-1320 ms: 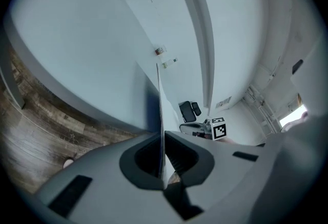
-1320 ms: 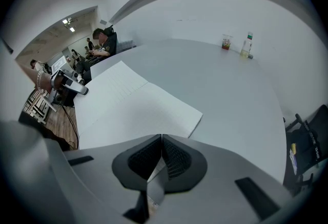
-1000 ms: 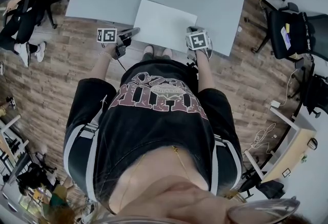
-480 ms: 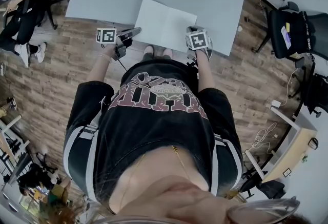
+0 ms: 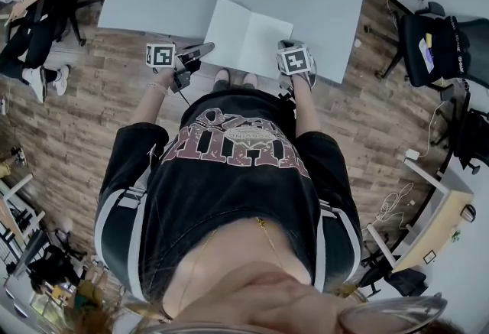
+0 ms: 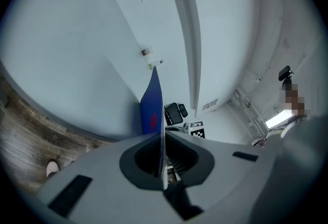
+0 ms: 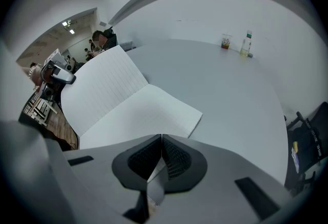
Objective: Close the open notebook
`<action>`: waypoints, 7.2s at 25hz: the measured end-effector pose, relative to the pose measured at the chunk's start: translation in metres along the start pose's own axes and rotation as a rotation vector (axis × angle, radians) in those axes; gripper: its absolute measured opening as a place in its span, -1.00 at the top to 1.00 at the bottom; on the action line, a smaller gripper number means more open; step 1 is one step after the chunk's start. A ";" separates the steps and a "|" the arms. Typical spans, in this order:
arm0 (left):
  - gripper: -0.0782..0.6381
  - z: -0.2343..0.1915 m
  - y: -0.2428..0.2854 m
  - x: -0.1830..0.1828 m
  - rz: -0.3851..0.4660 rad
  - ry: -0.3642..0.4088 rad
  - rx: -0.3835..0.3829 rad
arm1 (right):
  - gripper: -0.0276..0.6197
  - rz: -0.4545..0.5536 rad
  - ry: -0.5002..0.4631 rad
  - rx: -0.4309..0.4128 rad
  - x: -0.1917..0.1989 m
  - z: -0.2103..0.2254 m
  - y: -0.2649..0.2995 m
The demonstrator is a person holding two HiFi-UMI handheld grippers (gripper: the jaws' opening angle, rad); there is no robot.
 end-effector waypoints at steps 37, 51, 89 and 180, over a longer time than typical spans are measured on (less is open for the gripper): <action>0.63 0.036 0.050 0.017 -0.049 0.017 0.110 | 0.85 0.020 0.005 -0.006 0.000 0.001 -0.004; 0.63 0.045 0.076 0.027 -0.090 0.017 0.174 | 0.85 0.023 0.008 -0.022 0.003 0.001 -0.001; 0.62 0.043 0.149 0.059 -0.251 0.015 0.111 | 0.85 0.030 -0.051 -0.063 0.007 -0.002 -0.009; 0.65 0.015 0.146 0.040 -0.090 0.230 -0.319 | 0.85 0.064 -0.023 -0.011 0.032 -0.005 -0.042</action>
Point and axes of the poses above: the fingertips, and each gripper's own axes: y forward along the fingers, z to its right, x out of its underside, the point moved 3 cm from there along -y, backward along the fingers, and after that the axes turned 7 degrees about -x, right-handed, at the moved point
